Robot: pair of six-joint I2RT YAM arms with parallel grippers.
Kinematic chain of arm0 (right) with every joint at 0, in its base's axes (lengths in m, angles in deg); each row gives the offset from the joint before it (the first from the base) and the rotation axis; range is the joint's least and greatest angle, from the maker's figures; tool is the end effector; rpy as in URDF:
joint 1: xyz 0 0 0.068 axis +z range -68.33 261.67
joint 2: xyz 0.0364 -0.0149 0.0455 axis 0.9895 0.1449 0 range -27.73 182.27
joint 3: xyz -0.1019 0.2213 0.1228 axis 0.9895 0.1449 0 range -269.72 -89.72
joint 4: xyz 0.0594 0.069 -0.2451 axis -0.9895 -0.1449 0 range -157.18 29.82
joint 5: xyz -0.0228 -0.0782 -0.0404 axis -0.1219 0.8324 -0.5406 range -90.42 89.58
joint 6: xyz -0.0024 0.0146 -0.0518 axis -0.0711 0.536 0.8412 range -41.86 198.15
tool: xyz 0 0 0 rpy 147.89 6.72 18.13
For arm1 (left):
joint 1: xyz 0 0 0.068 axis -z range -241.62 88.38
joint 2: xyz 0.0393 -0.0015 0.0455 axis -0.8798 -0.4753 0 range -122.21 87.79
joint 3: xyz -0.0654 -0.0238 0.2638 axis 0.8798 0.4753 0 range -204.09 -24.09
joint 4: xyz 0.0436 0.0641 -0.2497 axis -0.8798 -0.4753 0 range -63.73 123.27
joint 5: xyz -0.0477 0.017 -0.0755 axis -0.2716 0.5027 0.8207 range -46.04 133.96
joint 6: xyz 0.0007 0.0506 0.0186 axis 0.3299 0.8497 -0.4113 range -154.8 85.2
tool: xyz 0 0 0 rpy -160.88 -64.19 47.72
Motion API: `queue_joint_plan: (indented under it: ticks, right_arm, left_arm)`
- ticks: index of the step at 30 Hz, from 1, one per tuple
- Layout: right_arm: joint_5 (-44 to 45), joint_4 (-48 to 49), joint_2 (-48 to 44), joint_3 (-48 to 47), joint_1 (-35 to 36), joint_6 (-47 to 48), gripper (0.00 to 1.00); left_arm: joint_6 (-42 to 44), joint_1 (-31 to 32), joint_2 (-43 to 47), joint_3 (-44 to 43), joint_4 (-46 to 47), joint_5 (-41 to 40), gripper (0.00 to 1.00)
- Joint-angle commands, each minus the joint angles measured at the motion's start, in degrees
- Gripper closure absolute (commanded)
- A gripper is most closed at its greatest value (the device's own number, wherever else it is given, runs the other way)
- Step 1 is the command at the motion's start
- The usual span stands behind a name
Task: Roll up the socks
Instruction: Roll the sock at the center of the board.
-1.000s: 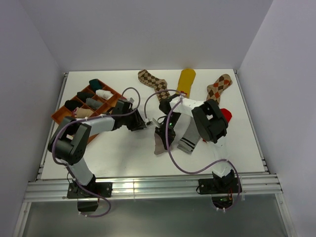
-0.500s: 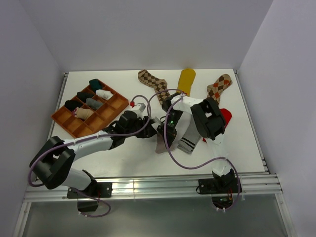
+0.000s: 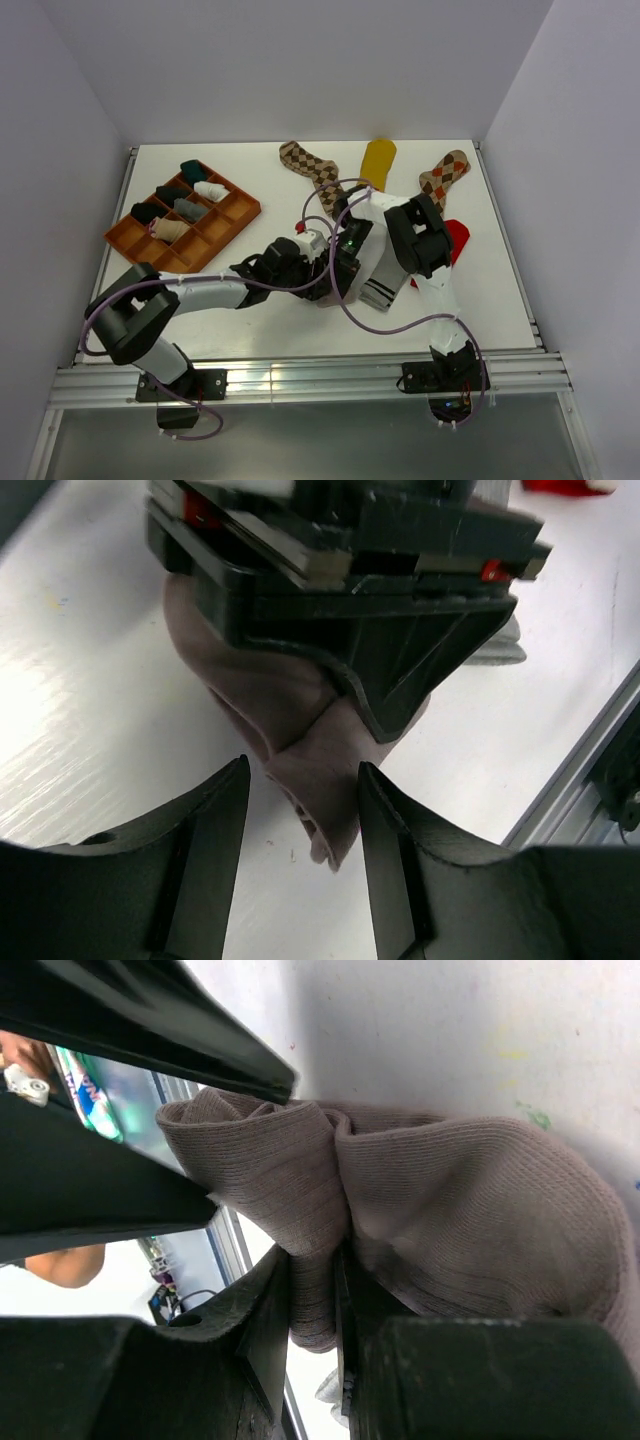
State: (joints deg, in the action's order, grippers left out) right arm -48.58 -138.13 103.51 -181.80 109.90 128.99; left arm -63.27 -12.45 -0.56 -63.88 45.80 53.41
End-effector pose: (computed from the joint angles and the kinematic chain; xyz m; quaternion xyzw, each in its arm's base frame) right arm 0.3200 0.2018 0.1169 0.4912 -0.7454 -0.4309 0.1321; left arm 0.1967 -0.2367 0.1692 0.1963 0.8669 -0.3407 0.3063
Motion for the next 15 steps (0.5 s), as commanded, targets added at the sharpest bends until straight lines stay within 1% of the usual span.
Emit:
queue_joint_plan:
  ticks: [1,8,10,11,14,15]
  right_arm:
    - [2.99,1.66,1.12,-1.71,-1.07,1.27,0.82]
    - [3.42,2.19,1.56,-1.44,-1.42,0.57,0.82]
    - [3.43,2.1,1.91,-1.44,-1.51,0.48,0.81]
    - [3.51,2.1,1.91,-1.53,-1.51,0.48,0.81]
    - [3.34,2.19,2.09,-1.44,-1.51,0.65,0.8]
    - [3.34,2.28,2.0,-1.36,-1.6,0.39,0.79]
  left_arm:
    - [3.59,1.02,-2.08,-3.45,1.53,2.23,0.47]
    - [3.86,1.63,-5.5,-5.65,1.09,3.29,0.47]
    - [3.16,1.63,-6.38,-6.79,0.56,2.59,0.49]
    - [2.98,1.72,-7.09,-7.14,-0.05,2.41,0.5]
    - [1.58,1.72,-8.84,-8.63,-0.84,1.36,0.59]
    - [1.05,1.72,-9.2,-9.07,-1.02,1.97,0.65]
